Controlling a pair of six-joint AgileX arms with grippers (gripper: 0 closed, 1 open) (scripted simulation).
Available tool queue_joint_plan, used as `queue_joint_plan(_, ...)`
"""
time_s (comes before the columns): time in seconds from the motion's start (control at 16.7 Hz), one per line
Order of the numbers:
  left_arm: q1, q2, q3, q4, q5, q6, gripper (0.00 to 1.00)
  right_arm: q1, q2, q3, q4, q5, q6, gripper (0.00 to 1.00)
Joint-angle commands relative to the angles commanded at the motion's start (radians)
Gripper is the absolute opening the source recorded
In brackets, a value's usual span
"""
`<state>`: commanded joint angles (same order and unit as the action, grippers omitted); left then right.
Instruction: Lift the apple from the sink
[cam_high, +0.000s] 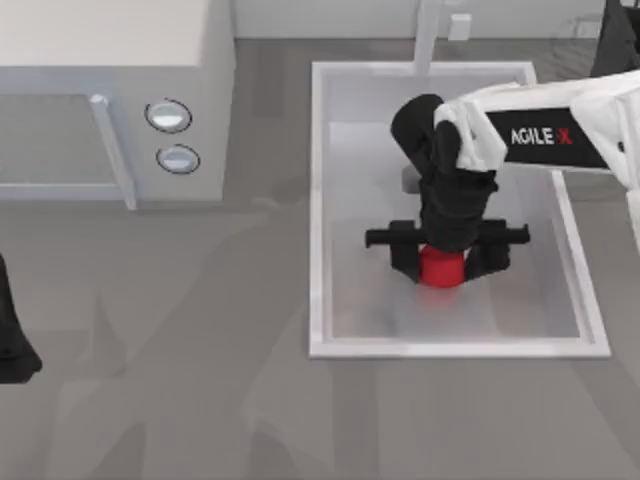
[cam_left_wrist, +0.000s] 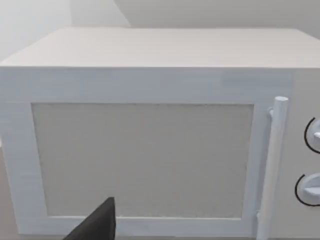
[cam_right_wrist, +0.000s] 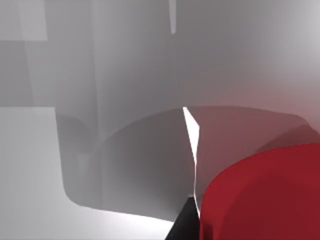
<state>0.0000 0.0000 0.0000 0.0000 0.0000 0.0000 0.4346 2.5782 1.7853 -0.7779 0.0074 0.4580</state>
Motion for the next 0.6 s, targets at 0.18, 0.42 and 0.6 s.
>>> queue_joint_plan(0.18, 0.0, 0.0, 0.0, 0.0, 0.0, 0.0, 1.0, 0.0, 0.0, 0.0, 0.0, 0.0, 0.0, 0.0)
queue_joint_plan(0.42, 0.0, 0.0, 0.0, 0.0, 0.0, 0.0, 1.0, -0.003, -0.053, 0.01, -0.023, 0.019, -0.009, 0.0)
queue_joint_plan(0.6, 0.0, 0.0, 0.0, 0.0, 0.0, 0.0, 1.0, -0.002, -0.045, 0.046, -0.057, 0.019, -0.008, 0.0)
